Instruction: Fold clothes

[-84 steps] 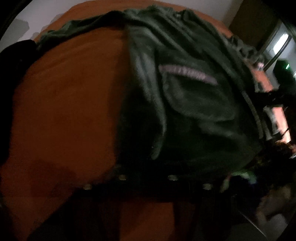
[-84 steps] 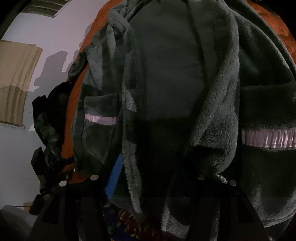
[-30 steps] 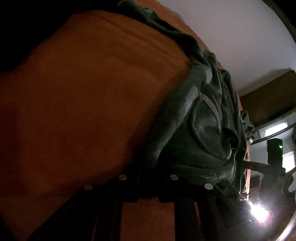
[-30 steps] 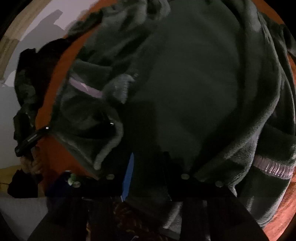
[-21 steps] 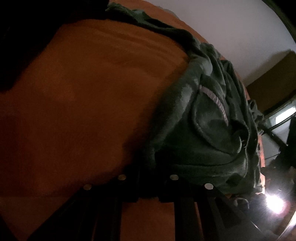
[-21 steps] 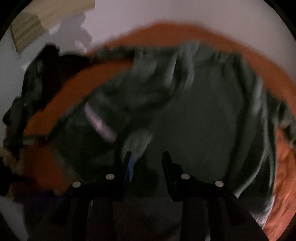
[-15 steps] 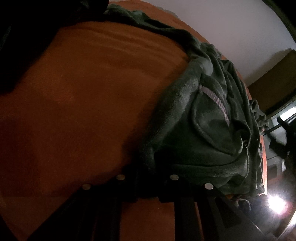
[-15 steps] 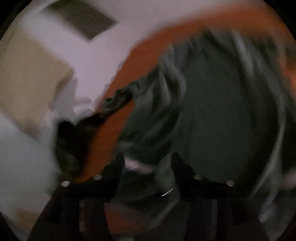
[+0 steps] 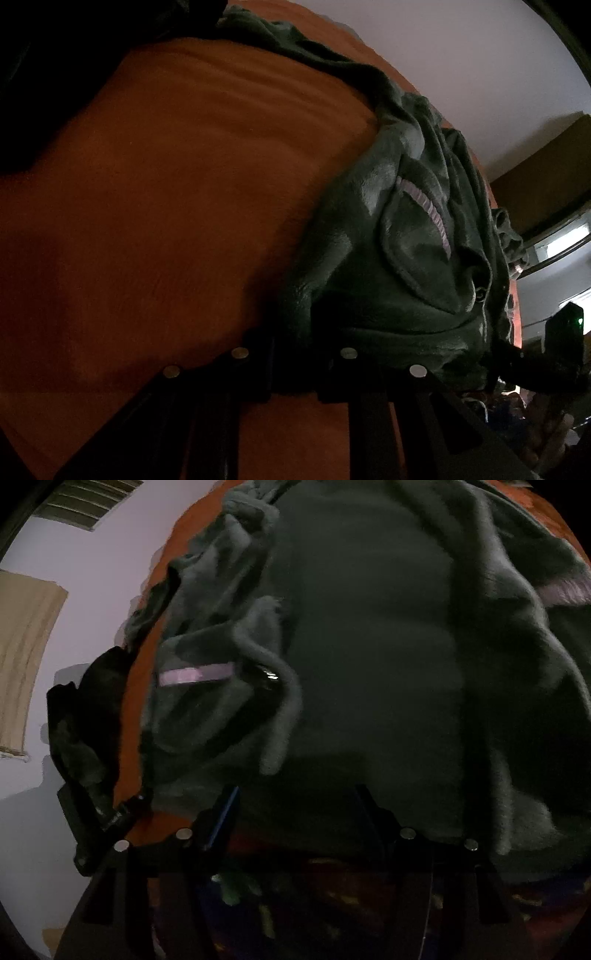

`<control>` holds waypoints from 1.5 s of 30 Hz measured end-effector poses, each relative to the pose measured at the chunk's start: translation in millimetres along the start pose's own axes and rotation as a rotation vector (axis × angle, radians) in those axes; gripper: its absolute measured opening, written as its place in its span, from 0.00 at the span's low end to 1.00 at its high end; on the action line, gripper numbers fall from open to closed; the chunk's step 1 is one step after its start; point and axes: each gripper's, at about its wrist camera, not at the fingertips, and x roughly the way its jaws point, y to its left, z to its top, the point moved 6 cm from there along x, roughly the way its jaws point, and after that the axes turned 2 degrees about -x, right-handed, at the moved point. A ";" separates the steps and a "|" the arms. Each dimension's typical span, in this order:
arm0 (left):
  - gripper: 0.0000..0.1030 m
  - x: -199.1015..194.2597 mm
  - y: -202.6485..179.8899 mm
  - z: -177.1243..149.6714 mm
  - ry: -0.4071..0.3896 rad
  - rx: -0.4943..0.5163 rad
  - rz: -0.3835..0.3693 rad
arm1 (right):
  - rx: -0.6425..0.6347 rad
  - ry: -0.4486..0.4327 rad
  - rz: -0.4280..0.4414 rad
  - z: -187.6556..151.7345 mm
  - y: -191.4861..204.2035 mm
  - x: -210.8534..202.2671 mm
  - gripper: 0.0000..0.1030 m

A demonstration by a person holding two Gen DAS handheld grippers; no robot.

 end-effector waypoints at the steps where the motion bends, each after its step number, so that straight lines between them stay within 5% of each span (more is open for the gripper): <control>1: 0.16 -0.1 0.1 -0.1 -0.002 0.002 -0.003 | -0.018 -0.006 -0.002 1.7 6.2 2.5 0.59; 6: 0.17 -0.5 0.6 -0.9 -0.011 0.012 -0.020 | -0.136 -0.035 -0.123 -5.9 31.9 25.6 0.31; 8: 0.17 -0.7 0.8 -1.1 -0.015 0.016 -0.026 | -0.137 -0.028 -0.121 -10.6 29.0 29.1 0.07; 19: 0.21 -9.5 -2.1 -3.0 -0.011 0.040 -0.051 | -0.022 0.079 -0.066 -45.0 11.8 18.7 0.05; 25: 0.18 -17.7 8.8 -6.2 -0.028 0.018 -0.081 | -0.073 0.117 -0.089 -45.6 10.6 30.0 0.07; 29: 0.19 -22.0 8.1 -7.1 -0.020 0.043 -0.071 | -0.066 0.116 -0.085 -36.8 12.6 22.8 0.30; 34: 0.19 -43.0 0.2 -3.0 -0.039 0.059 -0.024 | -0.063 0.035 -0.098 -8.5 13.5 -12.9 0.34; 39: 0.19 -91.2 -41.3 20.2 -0.141 0.176 -0.008 | -0.072 -0.029 -0.145 10.7 1.3 -61.7 0.34; 45: 0.25 -137.3 -151.5 68.7 -0.171 0.360 -0.127 | -0.130 -0.107 -0.204 43.9 5.9 -159.3 0.34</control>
